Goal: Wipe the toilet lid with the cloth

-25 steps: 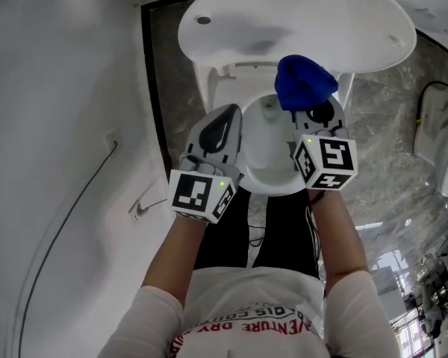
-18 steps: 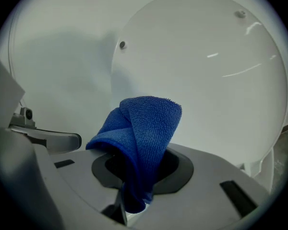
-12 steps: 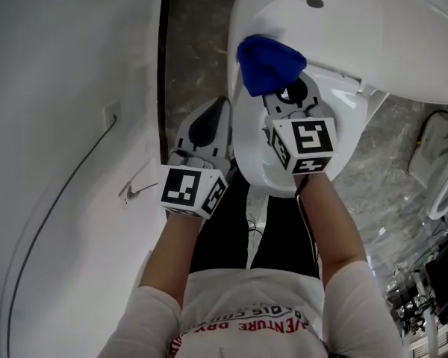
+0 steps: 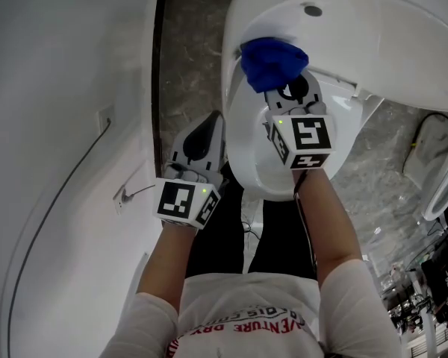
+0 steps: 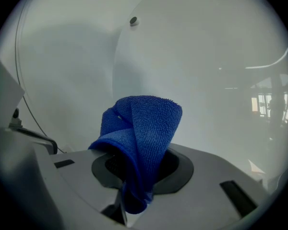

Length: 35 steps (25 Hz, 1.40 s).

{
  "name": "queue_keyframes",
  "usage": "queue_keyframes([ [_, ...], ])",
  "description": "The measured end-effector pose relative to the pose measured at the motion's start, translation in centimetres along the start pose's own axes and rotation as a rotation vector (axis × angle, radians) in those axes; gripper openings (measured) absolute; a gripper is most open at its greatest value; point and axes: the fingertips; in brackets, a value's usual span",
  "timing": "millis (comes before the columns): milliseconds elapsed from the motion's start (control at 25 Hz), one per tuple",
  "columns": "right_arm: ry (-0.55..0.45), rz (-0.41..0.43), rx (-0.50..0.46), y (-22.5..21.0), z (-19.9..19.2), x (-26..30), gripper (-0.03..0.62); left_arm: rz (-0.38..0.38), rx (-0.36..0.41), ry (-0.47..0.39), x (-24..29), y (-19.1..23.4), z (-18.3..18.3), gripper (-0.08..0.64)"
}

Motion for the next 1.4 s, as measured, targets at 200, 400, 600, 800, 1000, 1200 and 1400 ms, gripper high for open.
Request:
queue_keyframes([
  [200, -0.009, -0.031, 0.051, -1.8, -0.8, -0.9, 0.087, -0.020, 0.024, 0.025, 0.7, -1.6, -0.8, 0.006],
  [400, 0.013, -0.044, 0.028, -3.5, -1.1, -2.0, 0.087, -0.036, 0.039, 0.036, 0.7, -3.2, -0.8, 0.006],
  [600, 0.037, -0.063, 0.035, -6.0, -1.8, -3.8, 0.087, -0.053, 0.062, 0.038, 1.4, -5.4, -0.5, 0.006],
  [800, 0.050, -0.103, 0.047, -8.5, -2.7, -6.1, 0.087, -0.071, 0.078, 0.031, 1.9, -7.7, -0.2, 0.006],
  [1000, 0.051, -0.162, 0.083, -11.4, -3.6, -9.2, 0.087, -0.082, 0.097, 0.035, 1.9, -9.8, -0.7, 0.006],
  [1200, 0.062, -0.218, 0.105, -14.4, -4.9, -12.5, 0.087, -0.091, 0.105, 0.050, 2.2, -11.9, -1.7, 0.006],
  [1400, 0.054, -0.269, 0.168, -17.3, -5.9, -16.0, 0.087, -0.107, 0.091, 0.052, 2.6, -14.7, -2.3, 0.006],
])
Point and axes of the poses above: the fingertips, and each gripper's own axes: x forward along the fingers, y to its left, z out of its top, and after that the axes turned 11 degrees about z, right-handed
